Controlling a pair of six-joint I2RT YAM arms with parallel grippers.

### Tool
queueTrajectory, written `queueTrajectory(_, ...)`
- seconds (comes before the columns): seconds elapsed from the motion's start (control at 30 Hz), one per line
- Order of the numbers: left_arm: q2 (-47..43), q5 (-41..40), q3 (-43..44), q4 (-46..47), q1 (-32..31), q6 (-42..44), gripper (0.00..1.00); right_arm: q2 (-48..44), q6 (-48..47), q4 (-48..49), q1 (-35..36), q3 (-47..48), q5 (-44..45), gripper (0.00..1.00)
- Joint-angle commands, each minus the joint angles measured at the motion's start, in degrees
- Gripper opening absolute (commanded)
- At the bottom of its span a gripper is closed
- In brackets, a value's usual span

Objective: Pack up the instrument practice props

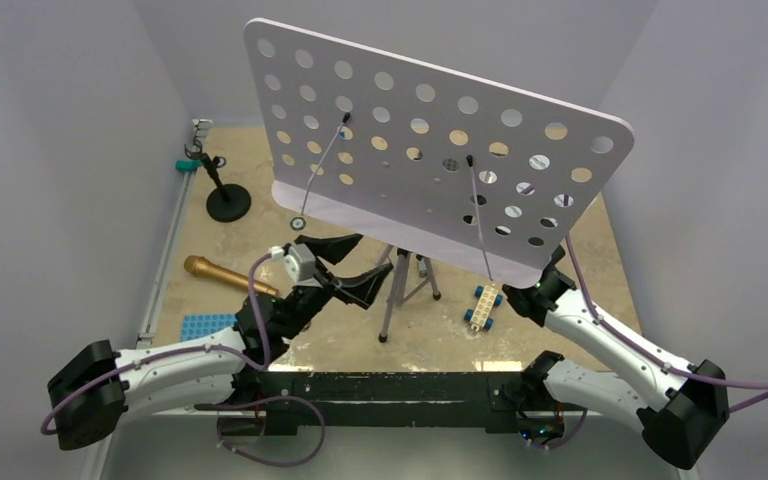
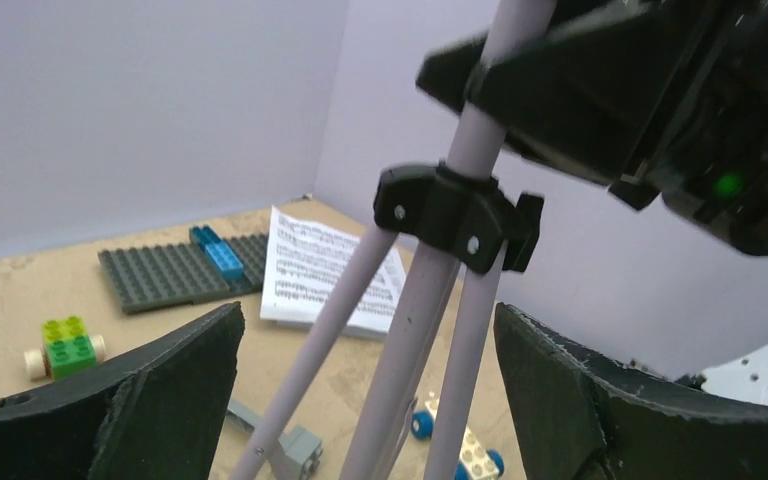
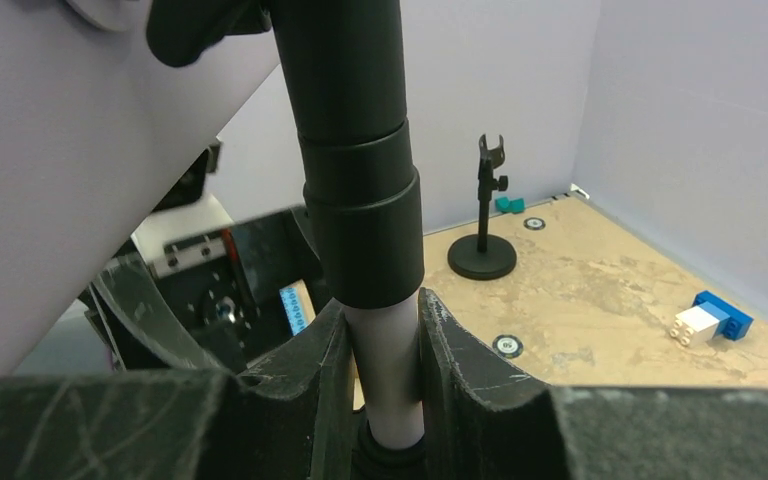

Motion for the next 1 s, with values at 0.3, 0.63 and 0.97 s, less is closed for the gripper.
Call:
queueTrajectory(0.3,-1.5,1.1,-3.4,-1.0,0.4,-3.9,1.00,-1.3,13.5,8.4,-0.7,1.0,1.2,0.00)
queueTrajectory(0.63,13.1,8.0,0.3,10.6,0.6,0.9,1.00,-2.5,14.1,4.7,-0.8,2.6,-2.3,0.00)
queueTrajectory(0.97,9.9,12.5,3.8,0.7,5.9,4.0,1.00,-4.1,15.1,3.3,-0.8,1.7,-5.2,0.00)
